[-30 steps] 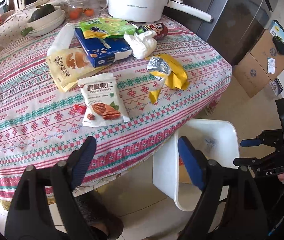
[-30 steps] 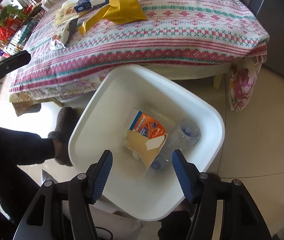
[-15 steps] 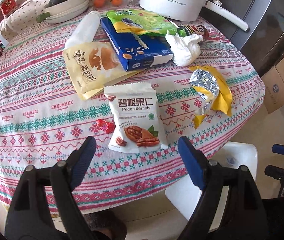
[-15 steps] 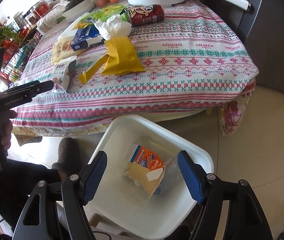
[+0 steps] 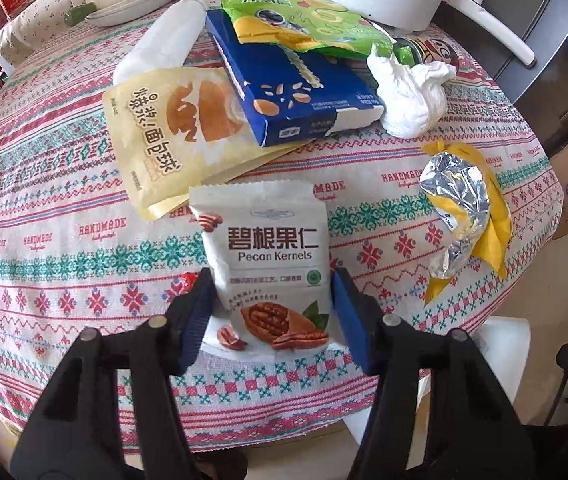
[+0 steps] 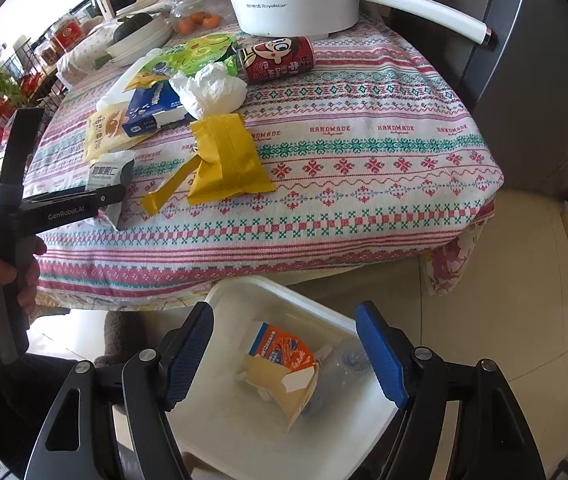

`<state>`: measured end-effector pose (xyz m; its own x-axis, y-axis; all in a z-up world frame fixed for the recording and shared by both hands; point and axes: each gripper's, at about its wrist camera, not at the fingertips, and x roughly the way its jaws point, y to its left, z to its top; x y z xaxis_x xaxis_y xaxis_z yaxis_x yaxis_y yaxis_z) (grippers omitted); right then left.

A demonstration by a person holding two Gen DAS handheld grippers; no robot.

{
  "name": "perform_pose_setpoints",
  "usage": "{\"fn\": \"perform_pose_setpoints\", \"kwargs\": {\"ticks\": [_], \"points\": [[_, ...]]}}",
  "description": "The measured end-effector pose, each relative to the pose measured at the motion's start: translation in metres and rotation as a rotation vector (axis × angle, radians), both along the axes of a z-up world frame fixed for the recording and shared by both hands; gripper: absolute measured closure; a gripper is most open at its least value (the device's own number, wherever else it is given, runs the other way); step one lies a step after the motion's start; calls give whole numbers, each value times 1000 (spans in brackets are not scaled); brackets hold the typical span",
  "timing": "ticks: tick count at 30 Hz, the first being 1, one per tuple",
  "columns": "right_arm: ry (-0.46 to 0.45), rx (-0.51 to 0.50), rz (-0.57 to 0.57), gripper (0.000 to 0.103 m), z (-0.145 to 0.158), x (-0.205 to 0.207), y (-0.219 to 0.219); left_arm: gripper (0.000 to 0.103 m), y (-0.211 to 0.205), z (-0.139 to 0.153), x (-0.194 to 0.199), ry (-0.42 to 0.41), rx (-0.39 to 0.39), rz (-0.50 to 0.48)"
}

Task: Collect trash
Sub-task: 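Grasp pecan kernels bag with left tool and lift it, then grasp yellow wrapper with right tool while left tool holds pecan bag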

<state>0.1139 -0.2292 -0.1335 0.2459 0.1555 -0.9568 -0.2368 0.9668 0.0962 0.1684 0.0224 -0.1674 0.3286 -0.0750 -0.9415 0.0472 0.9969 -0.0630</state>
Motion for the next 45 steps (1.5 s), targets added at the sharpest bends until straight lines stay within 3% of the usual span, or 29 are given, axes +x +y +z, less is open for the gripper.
{"fn": "perform_pose_setpoints", "kwargs": {"ticks": [7,20,32,37,45], "points": [[-18,1,-16,28,3,12,9,58,2,3,-2,-6,-3,-13],[-30,18,-43,28,-1,48,35,61,33,51,-36,-88,-95,-14],[58,57,-73,28,-51,103,54,61,53,62,-48,-111,-126,-1],[51,70,-104,28,-64,116,54,61,58,60,-48,-100,-125,3],[-10,-22,-18,50,-63,117,79,61,59,59,-48,-98,-124,3]]}}
